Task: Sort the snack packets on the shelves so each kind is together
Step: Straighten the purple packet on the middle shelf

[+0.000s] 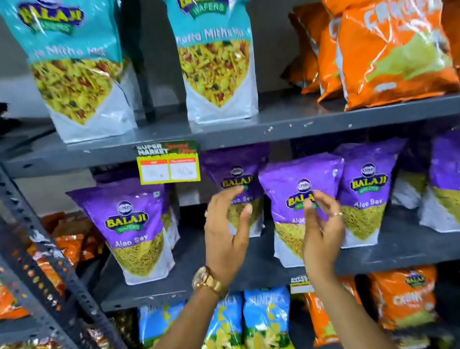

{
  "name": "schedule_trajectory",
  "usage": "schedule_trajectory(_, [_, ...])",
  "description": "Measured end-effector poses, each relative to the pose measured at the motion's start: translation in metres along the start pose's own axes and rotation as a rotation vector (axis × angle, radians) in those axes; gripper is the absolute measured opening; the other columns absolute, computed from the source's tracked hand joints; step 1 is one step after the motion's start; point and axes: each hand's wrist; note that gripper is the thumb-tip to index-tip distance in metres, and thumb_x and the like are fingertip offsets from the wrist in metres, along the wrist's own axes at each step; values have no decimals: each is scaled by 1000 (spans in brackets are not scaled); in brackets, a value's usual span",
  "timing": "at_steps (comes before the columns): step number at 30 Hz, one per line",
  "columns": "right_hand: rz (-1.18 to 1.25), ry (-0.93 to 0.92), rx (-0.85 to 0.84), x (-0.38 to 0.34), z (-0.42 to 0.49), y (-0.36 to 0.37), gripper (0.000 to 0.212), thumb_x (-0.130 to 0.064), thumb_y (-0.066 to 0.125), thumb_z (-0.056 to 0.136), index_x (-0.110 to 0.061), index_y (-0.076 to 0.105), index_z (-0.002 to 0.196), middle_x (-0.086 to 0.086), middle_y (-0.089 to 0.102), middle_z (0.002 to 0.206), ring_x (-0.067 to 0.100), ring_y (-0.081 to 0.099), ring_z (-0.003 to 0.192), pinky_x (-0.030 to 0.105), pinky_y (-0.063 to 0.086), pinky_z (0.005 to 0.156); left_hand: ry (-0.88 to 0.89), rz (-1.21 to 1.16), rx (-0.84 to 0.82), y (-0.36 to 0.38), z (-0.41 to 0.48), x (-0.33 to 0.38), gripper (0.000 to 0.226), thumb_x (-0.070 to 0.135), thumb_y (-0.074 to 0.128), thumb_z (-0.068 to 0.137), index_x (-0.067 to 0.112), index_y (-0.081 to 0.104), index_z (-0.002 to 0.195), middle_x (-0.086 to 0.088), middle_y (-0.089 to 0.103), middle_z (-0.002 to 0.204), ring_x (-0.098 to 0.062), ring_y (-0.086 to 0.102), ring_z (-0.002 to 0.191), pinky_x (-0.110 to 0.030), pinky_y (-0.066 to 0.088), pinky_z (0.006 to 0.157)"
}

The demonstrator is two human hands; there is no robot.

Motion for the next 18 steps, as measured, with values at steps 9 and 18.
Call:
schedule_trajectory(9, [-215,483,-241,140,1,-66,85,-72,62,68,-14,52,130,21,61,130,37,58,121,57,45,103,-790,-305,-308,135,-87,-116,102,73,69,62,19,37,143,-4,44,150,-16,43,137,-49,35,116])
schedule_trajectory(18, [-160,513,-383,120,6,-62,52,-38,72,78,-9,59,118,14,68,113,10,66,96,39,49,90,-776,-227,-370,120,-70,-102,75,40,77,72,17,45,136,-5,64,128,-20,61,114,-35,51,96])
Point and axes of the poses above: each hand's wrist, its own z-axis towards the middle knuckle, its own y-axis out of the palm, x = y × z
